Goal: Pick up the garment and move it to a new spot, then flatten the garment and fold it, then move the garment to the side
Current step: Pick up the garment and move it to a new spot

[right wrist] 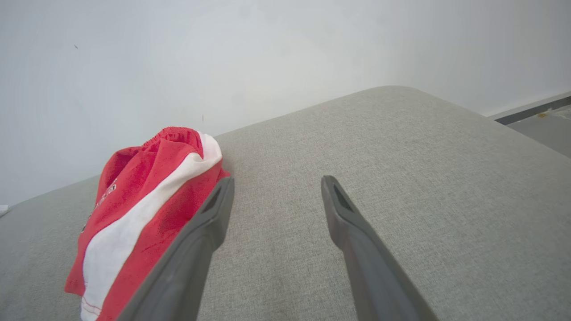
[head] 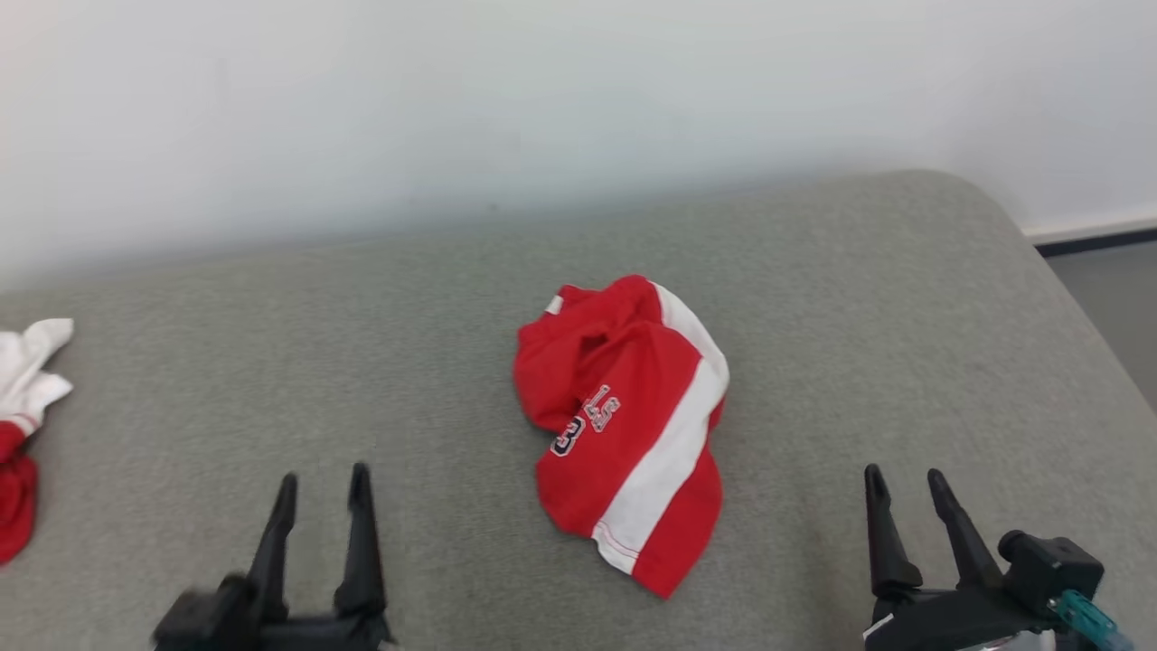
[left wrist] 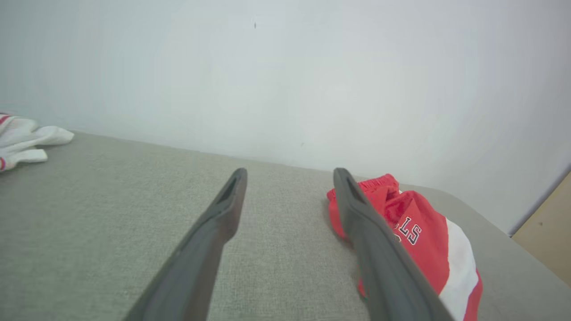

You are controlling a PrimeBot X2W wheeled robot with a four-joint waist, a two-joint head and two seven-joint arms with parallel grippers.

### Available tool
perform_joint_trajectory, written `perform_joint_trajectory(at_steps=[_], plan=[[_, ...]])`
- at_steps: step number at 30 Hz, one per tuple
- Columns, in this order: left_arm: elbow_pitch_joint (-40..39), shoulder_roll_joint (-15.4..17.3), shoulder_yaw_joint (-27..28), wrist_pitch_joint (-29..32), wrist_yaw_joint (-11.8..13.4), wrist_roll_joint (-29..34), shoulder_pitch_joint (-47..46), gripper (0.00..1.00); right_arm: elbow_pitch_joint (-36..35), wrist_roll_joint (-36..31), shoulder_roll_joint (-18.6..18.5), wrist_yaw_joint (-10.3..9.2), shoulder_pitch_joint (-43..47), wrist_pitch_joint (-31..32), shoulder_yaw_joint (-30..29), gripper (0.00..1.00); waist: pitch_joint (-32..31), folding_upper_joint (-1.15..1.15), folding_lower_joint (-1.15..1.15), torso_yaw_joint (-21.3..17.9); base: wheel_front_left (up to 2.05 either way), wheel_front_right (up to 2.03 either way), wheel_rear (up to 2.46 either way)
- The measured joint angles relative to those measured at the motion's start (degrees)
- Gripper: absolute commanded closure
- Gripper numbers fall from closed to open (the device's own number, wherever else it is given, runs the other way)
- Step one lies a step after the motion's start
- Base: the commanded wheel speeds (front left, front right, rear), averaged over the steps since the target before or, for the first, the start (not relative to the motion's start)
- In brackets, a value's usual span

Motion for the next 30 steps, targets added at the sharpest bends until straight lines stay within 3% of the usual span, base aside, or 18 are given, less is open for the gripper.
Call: perform_joint_trajectory(at_steps=[6, 16, 22, 30], plan=[[-8.9, -1.2, 3.9, 0.0, -2.6, 4.6, 9.0, 0.00, -0.2, -0.2, 0.0, 0.00, 1.5, -3.6, -2.4, 0.00, -1.4, 0.00, 0.00, 4.1, 0.00, 0.00, 0.00], [-8.0, -1.1, 4.6, 0.0, -6.6, 10.7, 15.3, 0.00, 0.7, -3.7, 0.0, 0.00, 3.7, -5.3, -2.8, 0.00, -4.2, 0.00, 0.00, 9.3, 0.00, 0.00, 0.00], [-5.6, -0.5, 5.2, 0.0, -7.1, 11.3, 16.5, 0.00, 2.5, -4.5, 0.0, 0.00, 5.4, -4.6, -1.4, 0.00, -6.3, 0.00, 0.00, 11.3, 0.00, 0.00, 0.00], [-4.0, -0.6, 5.8, 0.0, -7.2, 11.3, 16.2, 0.00, -0.3, -5.0, 0.0, 0.00, 5.6, -3.3, 0.0, 0.00, -7.0, -0.01, 0.00, 11.4, 0.00, 0.00, 0.00]])
